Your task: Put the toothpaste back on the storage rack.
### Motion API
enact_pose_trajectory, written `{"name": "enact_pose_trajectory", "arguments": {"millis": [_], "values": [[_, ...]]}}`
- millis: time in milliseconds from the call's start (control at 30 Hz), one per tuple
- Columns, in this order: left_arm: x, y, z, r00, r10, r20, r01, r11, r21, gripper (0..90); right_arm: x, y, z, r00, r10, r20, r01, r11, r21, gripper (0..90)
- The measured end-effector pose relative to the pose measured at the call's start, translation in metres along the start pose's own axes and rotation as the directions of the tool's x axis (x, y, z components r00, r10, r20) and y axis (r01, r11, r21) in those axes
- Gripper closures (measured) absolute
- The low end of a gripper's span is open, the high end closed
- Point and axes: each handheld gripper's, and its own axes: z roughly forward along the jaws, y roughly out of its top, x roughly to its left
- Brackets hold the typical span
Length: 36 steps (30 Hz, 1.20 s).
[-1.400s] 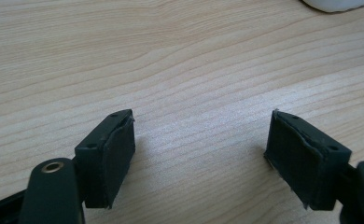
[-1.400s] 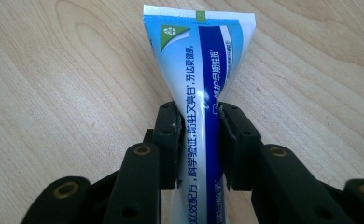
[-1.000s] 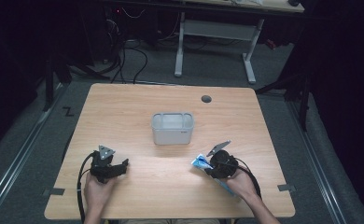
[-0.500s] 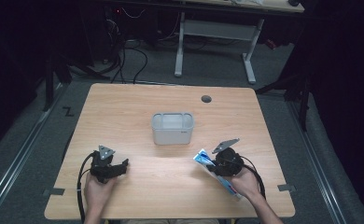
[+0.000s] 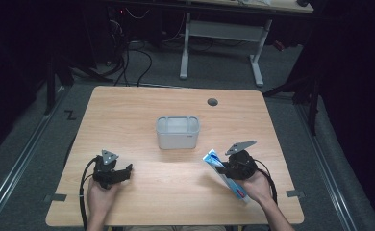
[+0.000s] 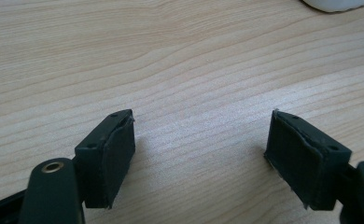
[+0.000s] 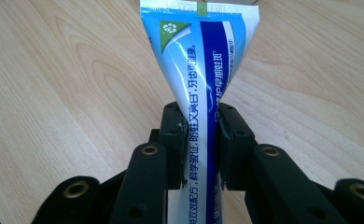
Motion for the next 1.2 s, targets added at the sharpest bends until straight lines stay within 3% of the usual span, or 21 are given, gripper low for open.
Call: {"name": "enact_pose_trajectory", "arguments": {"millis": [700,1200], "values": [[0.0,0.0,0.0,1.0,0.0,-0.001,0.0,1.0,-0.001,23.9,-0.008,0.01,-0.03,0.9997,0.009,-0.022,-0.012,0.992,-0.127,74.9],[0.0,0.0,0.0,1.0,0.001,-0.001,-0.001,1.0,-0.001,23.9,-0.018,0.023,-0.047,0.9989,0.03,-0.036,-0.038,0.971,-0.236,75.5]]}}
